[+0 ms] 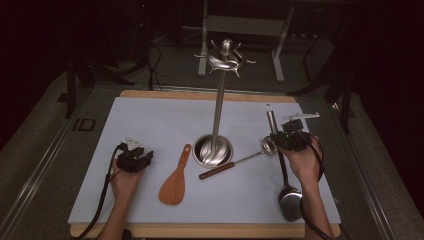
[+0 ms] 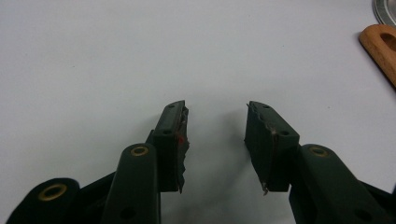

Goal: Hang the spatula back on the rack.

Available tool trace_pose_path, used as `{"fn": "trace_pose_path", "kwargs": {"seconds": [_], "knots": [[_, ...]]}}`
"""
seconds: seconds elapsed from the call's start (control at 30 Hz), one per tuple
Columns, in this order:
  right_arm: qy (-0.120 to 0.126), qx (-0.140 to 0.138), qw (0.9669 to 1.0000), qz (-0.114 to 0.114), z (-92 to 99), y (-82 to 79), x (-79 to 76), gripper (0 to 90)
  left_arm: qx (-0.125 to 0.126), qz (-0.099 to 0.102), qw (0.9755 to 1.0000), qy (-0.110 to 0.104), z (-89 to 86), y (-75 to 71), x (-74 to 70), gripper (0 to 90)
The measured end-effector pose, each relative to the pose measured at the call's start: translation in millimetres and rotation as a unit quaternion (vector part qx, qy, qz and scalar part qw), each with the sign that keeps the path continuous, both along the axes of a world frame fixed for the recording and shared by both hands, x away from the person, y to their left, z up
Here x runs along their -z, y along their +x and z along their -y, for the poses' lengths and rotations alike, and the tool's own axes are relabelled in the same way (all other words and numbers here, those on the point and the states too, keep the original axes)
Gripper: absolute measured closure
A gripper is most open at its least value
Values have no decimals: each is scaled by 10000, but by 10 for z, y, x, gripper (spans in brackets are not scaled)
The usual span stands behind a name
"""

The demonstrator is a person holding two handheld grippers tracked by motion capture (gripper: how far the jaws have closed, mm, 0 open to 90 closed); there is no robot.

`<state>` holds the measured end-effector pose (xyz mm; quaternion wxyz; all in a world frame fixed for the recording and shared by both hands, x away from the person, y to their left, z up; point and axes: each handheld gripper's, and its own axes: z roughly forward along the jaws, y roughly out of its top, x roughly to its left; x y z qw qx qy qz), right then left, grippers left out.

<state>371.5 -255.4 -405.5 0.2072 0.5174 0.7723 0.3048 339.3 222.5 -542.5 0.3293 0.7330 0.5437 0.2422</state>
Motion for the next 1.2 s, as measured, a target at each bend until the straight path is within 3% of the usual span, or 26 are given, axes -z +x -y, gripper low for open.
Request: {"fn": "trace_pose_path", "kwargs": {"seconds": [0.3,0.8,1.1,1.2], "knots": [[91,-257,9991,334,-108,-102,-114,693,-20,29,10000,19,-2,-4,-1,591],[291,-617,9941,841,-191,-223,-231,693,37,345,9993,-166,-18,-42,-25,600],[391,-851,9895,1098,-238,-273,-288,693,142,493,9985,-211,-9,-44,-34,600],[458,-1003,9863,1226,-243,-293,-300,693,158,524,9983,-221,-8,-46,-37,600]]}}
